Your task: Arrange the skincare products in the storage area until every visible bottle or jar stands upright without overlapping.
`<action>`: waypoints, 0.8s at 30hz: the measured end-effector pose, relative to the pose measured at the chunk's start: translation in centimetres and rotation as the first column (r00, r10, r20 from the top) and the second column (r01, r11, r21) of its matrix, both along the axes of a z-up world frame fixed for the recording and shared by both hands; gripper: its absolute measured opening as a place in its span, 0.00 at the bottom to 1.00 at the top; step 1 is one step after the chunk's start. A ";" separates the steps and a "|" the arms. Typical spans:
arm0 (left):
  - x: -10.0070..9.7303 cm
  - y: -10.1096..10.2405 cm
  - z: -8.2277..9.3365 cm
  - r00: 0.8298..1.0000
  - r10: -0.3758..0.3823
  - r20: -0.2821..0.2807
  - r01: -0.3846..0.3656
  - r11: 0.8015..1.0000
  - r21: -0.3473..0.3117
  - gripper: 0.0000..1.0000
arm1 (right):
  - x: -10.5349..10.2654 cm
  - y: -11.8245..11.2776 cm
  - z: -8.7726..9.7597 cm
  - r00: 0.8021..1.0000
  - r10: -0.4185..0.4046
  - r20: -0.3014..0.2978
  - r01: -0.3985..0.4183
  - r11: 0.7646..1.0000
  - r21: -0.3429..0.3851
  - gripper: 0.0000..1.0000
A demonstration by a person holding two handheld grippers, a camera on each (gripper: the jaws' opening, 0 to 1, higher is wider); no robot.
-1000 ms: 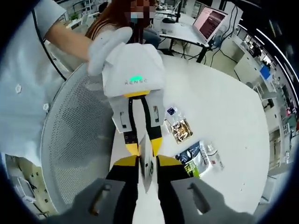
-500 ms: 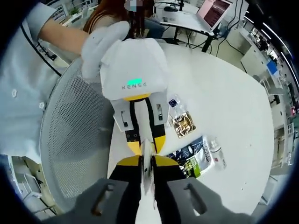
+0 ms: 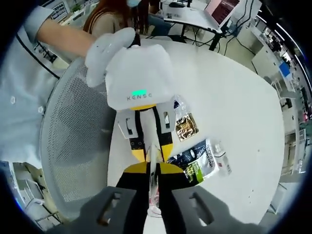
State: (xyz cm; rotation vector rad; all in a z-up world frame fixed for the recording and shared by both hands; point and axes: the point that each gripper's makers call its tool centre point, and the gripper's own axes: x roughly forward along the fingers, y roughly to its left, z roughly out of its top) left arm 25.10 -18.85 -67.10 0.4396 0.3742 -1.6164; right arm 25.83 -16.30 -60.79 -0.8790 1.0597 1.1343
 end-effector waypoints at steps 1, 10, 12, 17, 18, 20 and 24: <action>0.0 0.0 0.0 1.000 -0.005 0.005 0.005 1.000 -0.002 0.17 | 0.0 0.0 0.0 1.000 -0.001 0.000 0.001 1.000 0.001 0.04; 0.1 0.0 0.1 0.999 -0.024 0.030 0.024 1.000 -0.005 0.18 | 0.0 0.1 0.1 1.000 0.010 0.021 -0.009 1.000 -0.025 0.04; 0.2 0.3 0.1 0.999 -0.023 0.033 0.023 1.000 -0.003 0.18 | 0.1 0.1 0.1 1.000 0.010 0.023 -0.009 1.000 -0.028 0.04; 0.3 1.0 0.3 1.000 -0.017 0.025 0.017 1.000 0.005 0.17 | 0.4 0.0 0.1 0.999 0.012 0.030 -0.011 0.999 -0.039 0.04; 0.4 1.1 0.2 1.000 -0.012 0.027 0.012 1.000 0.010 0.17 | 0.5 0.0 0.1 0.999 0.010 0.034 -0.009 0.999 -0.044 0.04; 0.5 1.2 0.1 1.000 -0.009 0.024 0.009 1.000 0.015 0.17 | 0.5 0.1 0.1 0.999 0.012 0.032 -0.010 0.999 -0.050 0.04; 0.4 1.1 -0.2 0.999 -0.018 0.029 0.017 0.999 0.027 0.16 | 0.6 0.0 0.1 0.999 0.013 0.032 -0.012 0.999 -0.051 0.05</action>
